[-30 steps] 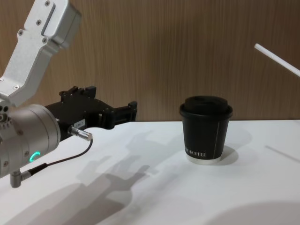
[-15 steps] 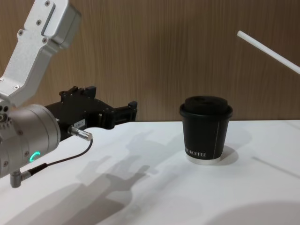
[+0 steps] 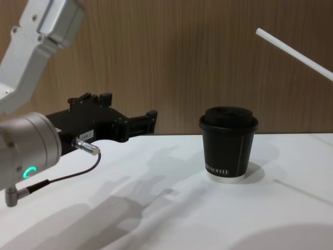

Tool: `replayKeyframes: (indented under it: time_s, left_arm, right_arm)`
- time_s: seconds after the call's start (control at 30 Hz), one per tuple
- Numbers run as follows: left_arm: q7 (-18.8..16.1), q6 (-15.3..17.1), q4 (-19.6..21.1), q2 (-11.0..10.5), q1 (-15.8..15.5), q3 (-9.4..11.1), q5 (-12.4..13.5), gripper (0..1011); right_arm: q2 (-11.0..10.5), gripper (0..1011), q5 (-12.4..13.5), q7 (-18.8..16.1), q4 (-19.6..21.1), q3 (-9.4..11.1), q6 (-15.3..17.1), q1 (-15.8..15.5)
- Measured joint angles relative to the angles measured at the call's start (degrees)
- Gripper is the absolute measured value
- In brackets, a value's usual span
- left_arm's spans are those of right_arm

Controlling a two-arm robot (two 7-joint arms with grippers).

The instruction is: Pick up the straw with one hand, pass it to the other hand, and insert it into the cup.

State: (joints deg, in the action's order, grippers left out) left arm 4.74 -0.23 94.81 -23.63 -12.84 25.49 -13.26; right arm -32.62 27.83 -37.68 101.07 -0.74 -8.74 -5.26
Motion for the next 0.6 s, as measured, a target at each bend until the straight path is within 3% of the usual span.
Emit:
replayKeyframes:
  time_s: [0.3, 0.6]
  left_arm:
    - [5.59, -0.91, 2.17, -2.1, 0.66, -0.84, -3.39, 1003]
    - [12.75, -0.53, 4.03, -3.25, 0.33, -1.7, -9.24, 1003]
  right_arm:
    - [-0.18, 1, 0.3, -0.38, 0.35, -0.06, -0.06, -0.21]
    - [-0.25, 1, 0.42, -0.6, 0.5, -0.08, -0.09, -0.28]
